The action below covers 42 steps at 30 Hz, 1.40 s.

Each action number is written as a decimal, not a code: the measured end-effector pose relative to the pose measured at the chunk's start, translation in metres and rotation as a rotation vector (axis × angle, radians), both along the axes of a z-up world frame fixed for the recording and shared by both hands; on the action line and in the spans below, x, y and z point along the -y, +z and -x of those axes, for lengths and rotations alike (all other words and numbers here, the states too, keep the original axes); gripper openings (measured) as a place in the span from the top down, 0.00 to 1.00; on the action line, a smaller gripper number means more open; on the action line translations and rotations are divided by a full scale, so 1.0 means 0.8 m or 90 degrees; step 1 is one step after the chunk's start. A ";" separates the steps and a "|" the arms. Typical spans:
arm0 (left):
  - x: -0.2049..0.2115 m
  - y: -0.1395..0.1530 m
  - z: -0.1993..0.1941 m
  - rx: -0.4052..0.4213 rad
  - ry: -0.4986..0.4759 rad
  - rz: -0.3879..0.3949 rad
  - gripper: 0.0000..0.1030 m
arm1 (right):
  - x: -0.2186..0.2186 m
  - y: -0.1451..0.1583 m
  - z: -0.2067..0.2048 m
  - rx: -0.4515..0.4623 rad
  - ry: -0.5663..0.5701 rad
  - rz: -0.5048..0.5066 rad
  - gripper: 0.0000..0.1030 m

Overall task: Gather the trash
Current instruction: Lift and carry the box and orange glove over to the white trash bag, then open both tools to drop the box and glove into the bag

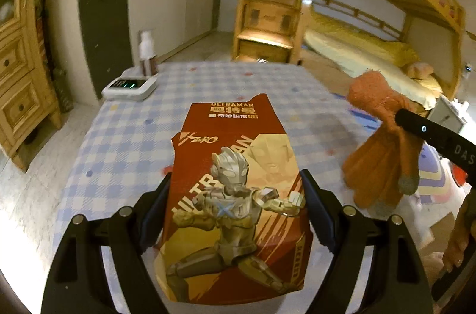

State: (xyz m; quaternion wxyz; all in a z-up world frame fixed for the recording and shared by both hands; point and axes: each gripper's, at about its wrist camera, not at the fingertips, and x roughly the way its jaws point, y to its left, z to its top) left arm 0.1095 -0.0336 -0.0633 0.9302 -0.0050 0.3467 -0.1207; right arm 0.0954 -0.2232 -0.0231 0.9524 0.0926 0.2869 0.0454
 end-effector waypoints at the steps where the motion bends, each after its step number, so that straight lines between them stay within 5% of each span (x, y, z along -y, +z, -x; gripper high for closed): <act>1: 0.007 0.004 0.004 0.004 -0.010 0.002 0.23 | 0.012 0.008 0.015 0.010 -0.004 0.002 0.89; 7: 0.066 0.024 0.026 0.001 -0.076 0.041 0.23 | 0.066 0.016 0.059 0.015 -0.045 -0.001 0.89; 20: 0.261 0.028 0.048 0.014 -0.236 0.036 0.23 | 0.189 -0.001 0.114 0.004 -0.200 -0.013 0.88; 33: 0.361 0.017 0.011 0.000 -0.288 0.021 0.23 | 0.289 -0.037 0.094 -0.024 -0.267 -0.032 0.87; 36: 0.373 0.012 0.003 -0.007 -0.294 0.023 0.21 | 0.305 -0.052 0.084 -0.036 -0.265 -0.048 0.84; 40: 0.381 0.003 -0.004 -0.023 -0.301 0.020 0.14 | 0.325 -0.076 0.072 -0.051 -0.263 -0.083 0.56; 42: 0.380 0.001 -0.007 -0.030 -0.296 0.024 0.12 | 0.323 -0.079 0.074 -0.053 -0.269 -0.088 0.55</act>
